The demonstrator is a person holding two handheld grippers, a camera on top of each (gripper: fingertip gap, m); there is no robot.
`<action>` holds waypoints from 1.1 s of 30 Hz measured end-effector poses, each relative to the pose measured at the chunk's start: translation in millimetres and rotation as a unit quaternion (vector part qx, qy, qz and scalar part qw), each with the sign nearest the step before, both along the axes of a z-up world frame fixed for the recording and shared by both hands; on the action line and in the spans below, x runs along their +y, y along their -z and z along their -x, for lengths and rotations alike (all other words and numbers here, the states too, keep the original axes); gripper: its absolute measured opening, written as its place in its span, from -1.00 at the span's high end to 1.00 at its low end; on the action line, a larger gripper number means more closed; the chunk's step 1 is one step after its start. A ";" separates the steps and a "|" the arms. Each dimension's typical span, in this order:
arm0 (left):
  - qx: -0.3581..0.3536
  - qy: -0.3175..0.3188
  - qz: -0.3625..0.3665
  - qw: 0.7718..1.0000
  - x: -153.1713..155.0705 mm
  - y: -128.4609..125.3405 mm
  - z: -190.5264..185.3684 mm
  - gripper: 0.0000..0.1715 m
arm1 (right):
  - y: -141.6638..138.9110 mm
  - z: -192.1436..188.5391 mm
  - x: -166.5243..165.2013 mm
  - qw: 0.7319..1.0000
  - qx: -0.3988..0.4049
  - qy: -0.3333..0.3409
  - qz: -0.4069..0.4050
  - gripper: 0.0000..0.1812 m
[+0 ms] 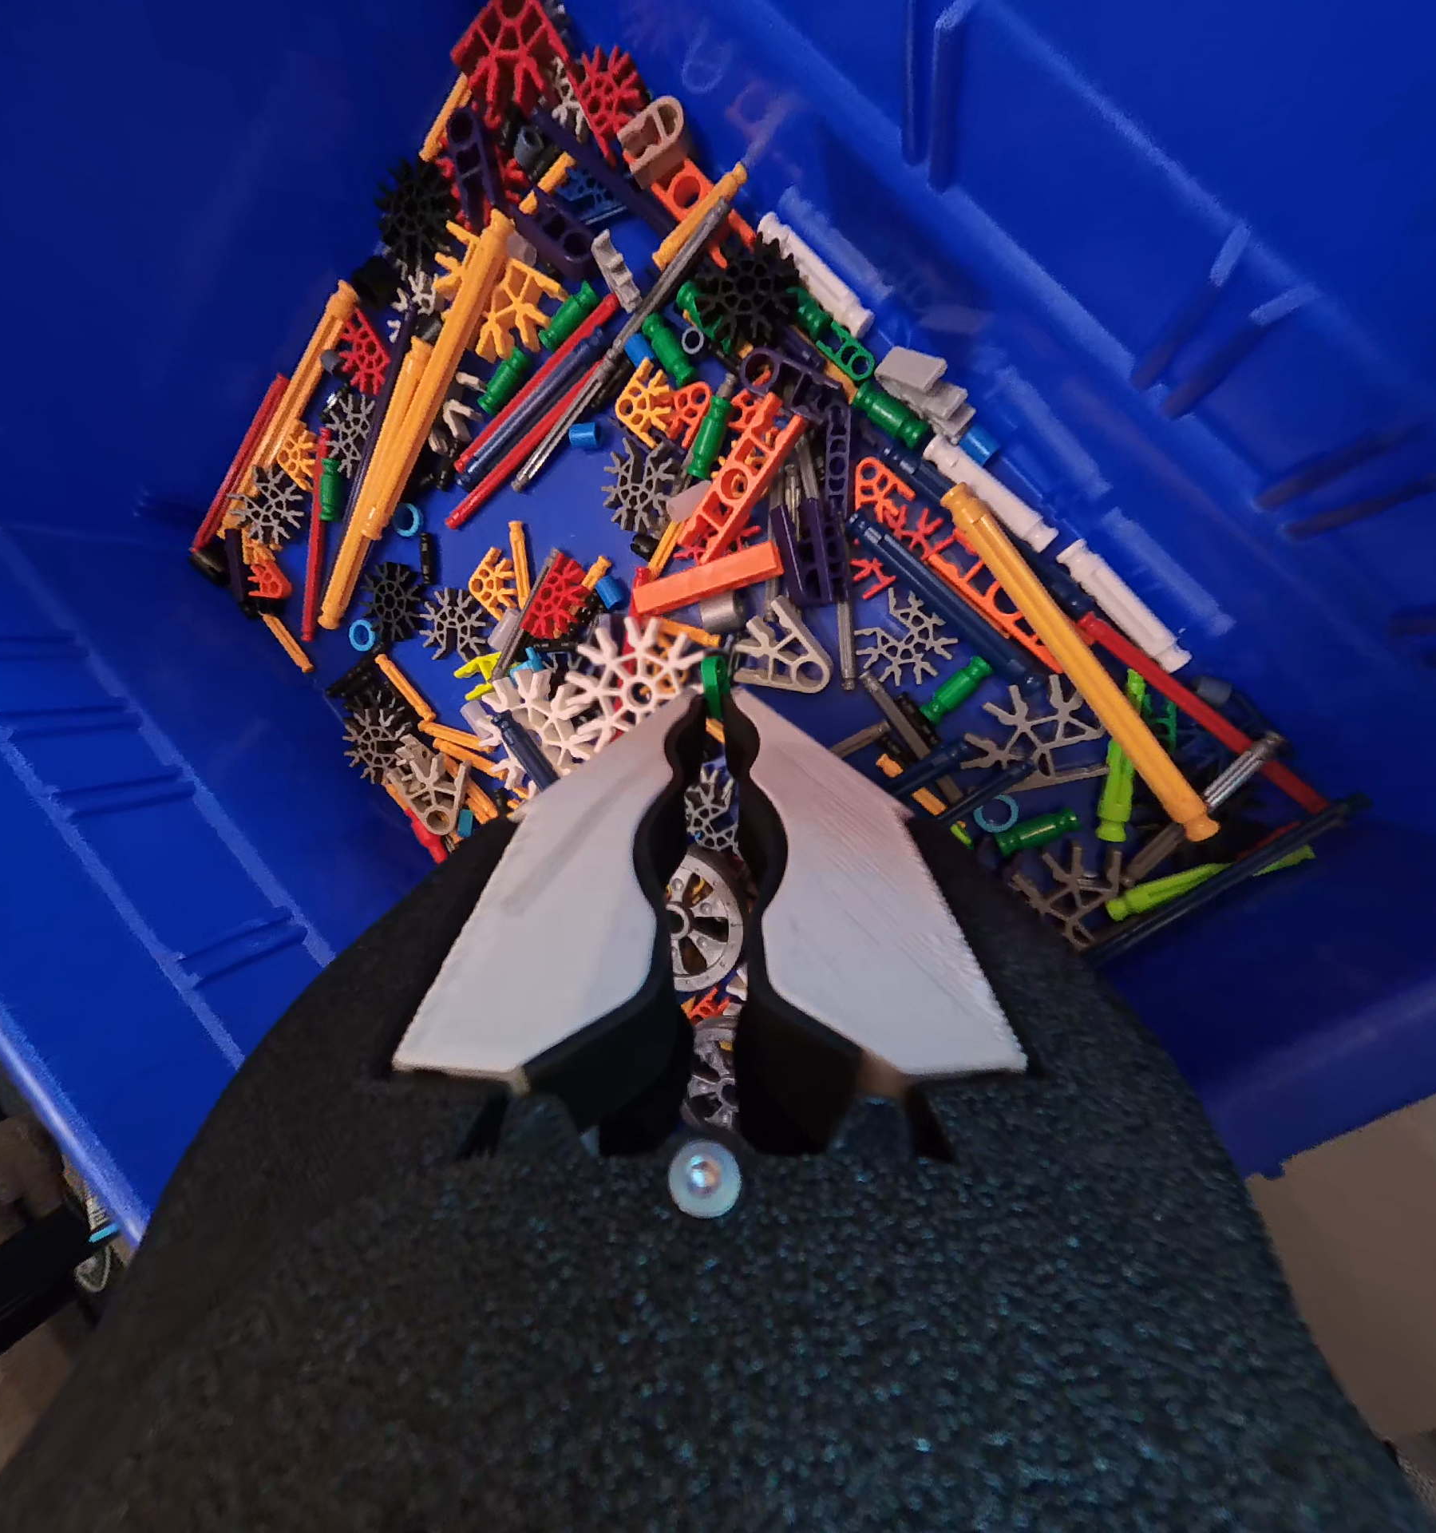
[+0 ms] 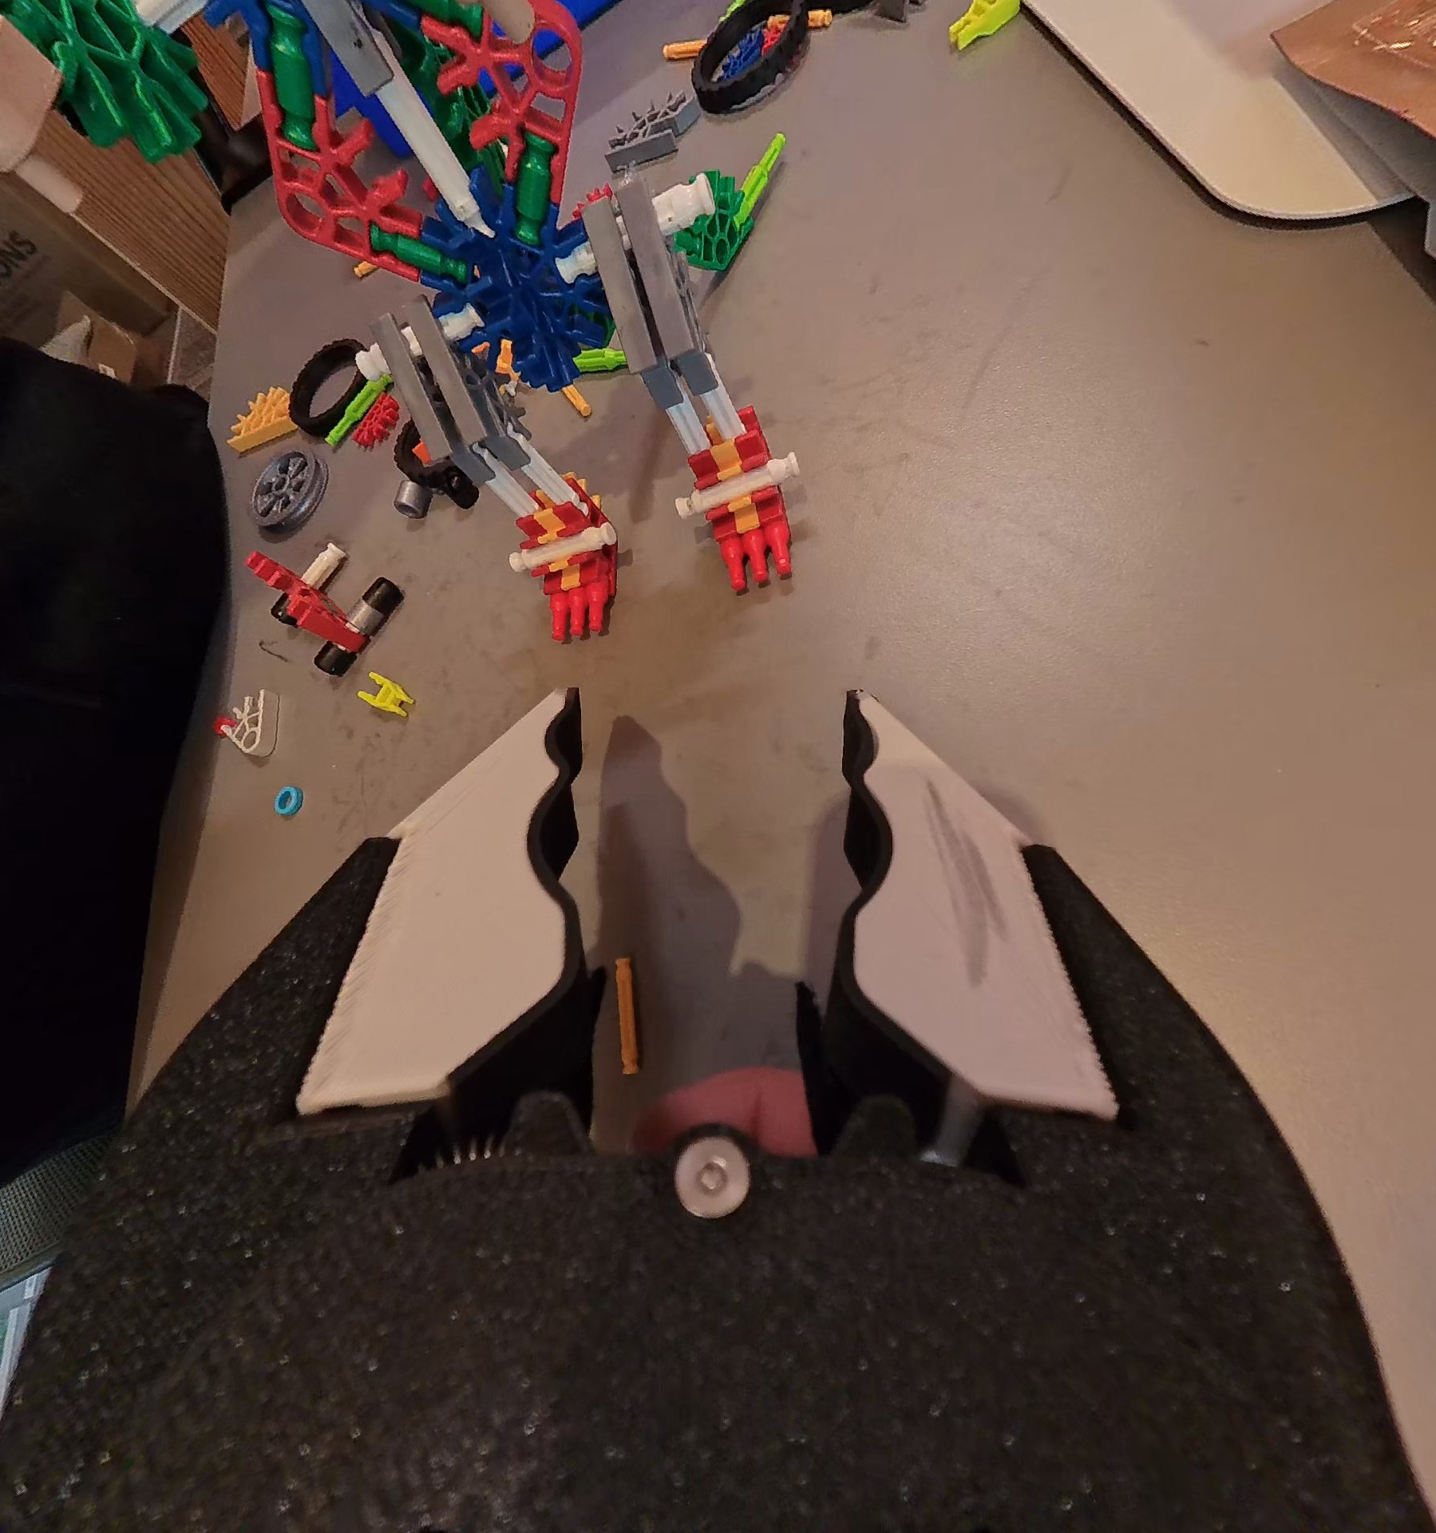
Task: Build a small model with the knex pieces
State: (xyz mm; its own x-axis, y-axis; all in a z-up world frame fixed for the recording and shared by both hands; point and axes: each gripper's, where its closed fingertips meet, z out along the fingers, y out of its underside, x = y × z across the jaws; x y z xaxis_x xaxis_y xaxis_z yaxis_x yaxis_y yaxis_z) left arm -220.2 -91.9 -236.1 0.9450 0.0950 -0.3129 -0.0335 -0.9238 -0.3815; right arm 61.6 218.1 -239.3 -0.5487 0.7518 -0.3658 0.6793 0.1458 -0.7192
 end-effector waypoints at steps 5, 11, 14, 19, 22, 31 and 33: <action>0.003 0.001 -0.018 1.000 5.1 -7.8 -1.0 0.99 | 0.1 0.0 -0.1 1.000 0.000 0.000 -0.001 0.31; 0.021 0.016 -0.068 0.997 23.2 -31.3 -7.7 0.98 | 0.2 -0.1 0.0 1.000 0.001 0.000 -0.001 0.31; 0.039 0.028 -0.094 0.994 34.3 -45.8 -12.0 0.98 | 0.2 -0.1 -0.1 1.000 0.000 0.000 -0.001 0.31; 0.073 0.032 -0.120 0.989 40.4 -62.4 -9.3 0.98 | 0.1 -0.1 0.0 1.000 0.000 0.000 0.000 0.31; 0.089 0.046 -0.145 0.984 48.4 -75.7 -14.4 0.99 | 0.1 0.0 0.0 1.000 -0.001 0.000 0.001 0.31; 0.110 0.133 -0.226 0.959 97.7 -132.9 -73.4 0.99 | 0.3 -0.2 -0.2 1.000 0.000 0.000 -0.001 0.31; 0.104 0.167 -0.235 0.952 110.4 -136.3 -96.0 0.99 | 0.4 -0.3 -0.2 1.000 0.000 0.000 -0.002 0.31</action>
State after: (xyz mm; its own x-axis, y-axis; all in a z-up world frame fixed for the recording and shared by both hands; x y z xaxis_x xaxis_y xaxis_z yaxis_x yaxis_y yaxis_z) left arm -124.2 18.5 -99.8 0.8697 -0.0243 -0.4930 -0.4149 -0.5772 -0.7034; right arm 61.9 217.9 -239.6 -0.5495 0.7528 -0.3625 0.6785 0.1488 -0.7194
